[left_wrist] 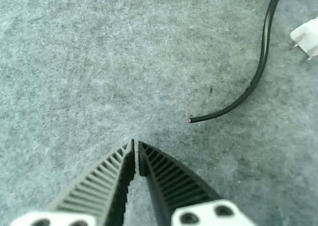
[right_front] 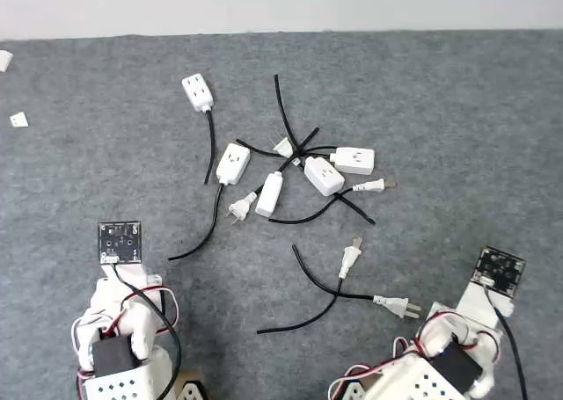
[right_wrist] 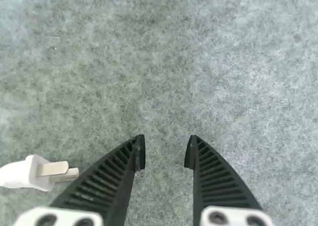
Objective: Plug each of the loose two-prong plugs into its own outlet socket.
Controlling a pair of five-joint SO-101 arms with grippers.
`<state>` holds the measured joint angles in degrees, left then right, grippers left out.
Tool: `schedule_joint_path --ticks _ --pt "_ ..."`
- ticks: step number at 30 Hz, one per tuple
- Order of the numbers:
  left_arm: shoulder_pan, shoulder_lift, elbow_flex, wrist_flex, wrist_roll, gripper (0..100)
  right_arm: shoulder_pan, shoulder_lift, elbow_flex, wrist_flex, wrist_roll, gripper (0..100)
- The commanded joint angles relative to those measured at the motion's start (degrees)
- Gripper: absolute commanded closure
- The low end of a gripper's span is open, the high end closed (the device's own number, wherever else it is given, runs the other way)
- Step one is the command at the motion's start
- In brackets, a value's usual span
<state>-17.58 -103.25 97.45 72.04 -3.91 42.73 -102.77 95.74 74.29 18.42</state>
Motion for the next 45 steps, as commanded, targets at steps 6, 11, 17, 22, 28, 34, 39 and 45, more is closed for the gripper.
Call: schedule_joint_path --ticks 6,11,17,22,28,34,39,45 --pt "-0.18 -1.05 -1.01 0.26 0.44 98 -0.31 -0.57 0.79 0.48 -0.26 86.2" --pt "-0.18 -1.05 -1.01 0.26 0.44 98 -0.31 -0.57 0.79 0.48 -0.26 86.2" --pt "-0.18 -1.05 -1.01 0.26 0.44 98 -0.31 -0.57 0.79 0.48 -0.26 86.2" --pt "-0.18 -1.05 -1.01 0.26 0.44 98 -0.31 -0.57 0.79 0.48 -0.26 86.2" --pt "0.88 -1.05 -1.01 0.26 0.26 98 -2.15 -0.57 0.79 0.4 -0.62 86.1" --pt "8.88 -1.05 -1.01 0.26 0.35 98 -13.93 -0.57 0.79 0.4 -0.53 85.9" --pt "9.85 -1.05 -1.01 0.26 0.35 98 -20.7 -0.57 0.79 0.4 -0.26 86.0" --pt "10.2 -1.05 -1.1 -0.18 0.35 98 -26.42 -0.57 0.79 0.4 -0.18 86.1"
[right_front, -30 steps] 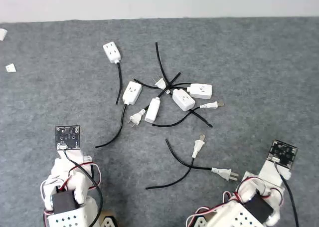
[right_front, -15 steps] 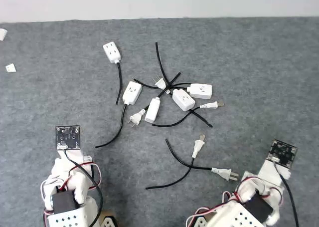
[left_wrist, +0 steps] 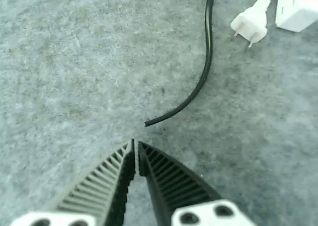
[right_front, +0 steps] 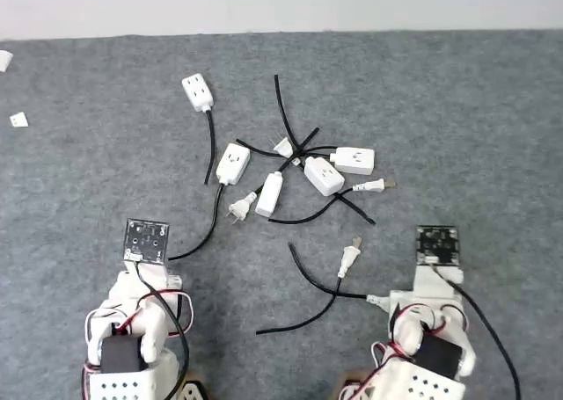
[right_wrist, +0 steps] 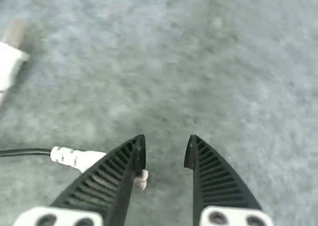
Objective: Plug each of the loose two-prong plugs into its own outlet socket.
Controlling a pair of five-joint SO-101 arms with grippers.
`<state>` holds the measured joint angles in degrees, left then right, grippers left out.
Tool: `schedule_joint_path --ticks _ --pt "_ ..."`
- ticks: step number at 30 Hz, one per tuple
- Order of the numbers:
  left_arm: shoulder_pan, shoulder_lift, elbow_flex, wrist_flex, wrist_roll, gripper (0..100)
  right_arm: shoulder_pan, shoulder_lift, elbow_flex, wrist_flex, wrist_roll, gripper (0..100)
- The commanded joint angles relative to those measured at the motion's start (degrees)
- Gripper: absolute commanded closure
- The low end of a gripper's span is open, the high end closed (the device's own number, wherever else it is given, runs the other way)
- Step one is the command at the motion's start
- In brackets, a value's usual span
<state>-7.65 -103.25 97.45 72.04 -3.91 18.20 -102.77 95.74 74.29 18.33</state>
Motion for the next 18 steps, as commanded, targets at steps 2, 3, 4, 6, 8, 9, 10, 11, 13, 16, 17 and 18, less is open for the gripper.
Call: schedule_joint_path --ticks 2,3,4,6,8,9,10,11,13,16,17,18 --pt "-0.35 -1.05 -1.45 -0.79 0.53 98 -0.84 -0.57 0.79 0.4 -0.09 86.1" --pt "-1.32 -1.05 -1.89 -1.58 0.53 99 -0.22 -0.57 0.79 0.4 -0.09 86.0" --pt "-2.9 -1.05 -2.42 -2.37 0.53 99 0.75 -0.57 0.79 0.48 0.0 85.9" --pt "-6.59 -1.05 -3.3 -5.19 0.53 99 3.3 -0.57 0.79 0.4 0.0 85.8" --pt "-8.7 -1.05 -3.12 -8.79 0.18 98 5.93 -0.66 -0.26 -0.48 0.0 85.8" --pt "-8.62 -1.05 -2.77 -9.76 -0.53 98 6.73 -0.66 -1.49 -1.1 0.62 85.8" --pt "-8.0 -1.05 -2.86 -9.49 -2.29 98 7.34 -0.66 -2.46 -1.71 2.46 85.8" --pt "-7.21 -1.05 -3.56 -8.09 -3.96 98 7.52 -0.66 -2.99 -2.15 4.92 85.8" --pt "-7.38 -1.05 -5.41 -5.8 -3.87 98 7.43 -0.57 -3.6 -2.24 8.26 85.8" --pt "-9.23 -1.05 -8.75 -5.54 -1.85 98 7.6 -0.48 -7.12 -2.07 10.99 85.8" --pt "-9.49 -0.97 -10.42 -5.27 -1.85 98 7.69 -0.48 -9.32 -2.15 10.9 86.1" --pt "-9.58 -0.88 -12.35 -4.84 -1.85 98 7.69 -0.22 -11.34 -2.51 10.02 86.2"
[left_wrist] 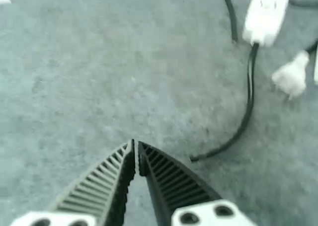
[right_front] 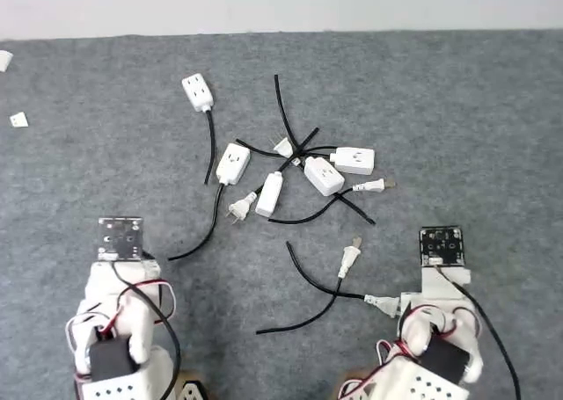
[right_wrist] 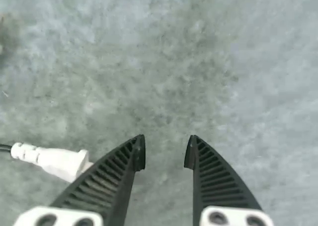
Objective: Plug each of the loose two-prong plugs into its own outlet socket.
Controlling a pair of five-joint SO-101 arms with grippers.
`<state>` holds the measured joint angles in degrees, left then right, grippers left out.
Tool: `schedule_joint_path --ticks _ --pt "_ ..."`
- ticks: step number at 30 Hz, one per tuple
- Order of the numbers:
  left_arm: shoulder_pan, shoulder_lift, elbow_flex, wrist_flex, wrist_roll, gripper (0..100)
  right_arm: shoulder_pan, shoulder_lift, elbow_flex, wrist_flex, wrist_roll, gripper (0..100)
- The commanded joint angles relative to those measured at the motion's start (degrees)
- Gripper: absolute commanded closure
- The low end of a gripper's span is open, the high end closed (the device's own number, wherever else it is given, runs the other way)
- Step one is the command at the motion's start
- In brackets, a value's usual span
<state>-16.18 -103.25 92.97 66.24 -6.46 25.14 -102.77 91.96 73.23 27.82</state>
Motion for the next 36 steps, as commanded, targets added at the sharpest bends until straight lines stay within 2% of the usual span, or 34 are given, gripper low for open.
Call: schedule_joint_path --ticks 1,4,12,18,22,24,28,32,36 --pt "-1.05 -0.35 -10.15 2.02 0.79 98 0.75 -0.13 -9.49 -1.71 -1.58 86.2" --pt "-1.05 5.63 -18.86 4.75 1.05 98 0.48 0.04 -15.91 -3.03 -8.26 86.3" --pt "-0.7 36.66 -52.88 16.09 2.9 98 -3.3 5.14 -28.4 -0.13 -12.04 86.3" --pt "-0.7 57.23 -71.34 18.73 11.43 98 -4.09 28.44 -35.69 -0.48 -18.81 89.5" --pt "0.97 69.54 -77.32 18.73 12.75 98 -10.95 46.11 -35.52 -4.97 -25.76 89.4" --pt "2.46 75.25 -79.6 18.73 12.84 98 -13.93 53.41 -32.62 -11.03 -27.87 89.4" --pt "6.86 85.54 -85.67 18.29 13.36 98 -16.84 64.22 -26.81 -26.86 -26.9 89.4" --pt "10.73 96.0 -94.46 15.74 18.81 98 -16.75 67.03 -26.55 -28.35 -22.86 89.6" --pt "13.27 107.6 -104.75 14.68 24.18 89 -15.78 67.03 -26.37 -28.26 -22.51 89.7"
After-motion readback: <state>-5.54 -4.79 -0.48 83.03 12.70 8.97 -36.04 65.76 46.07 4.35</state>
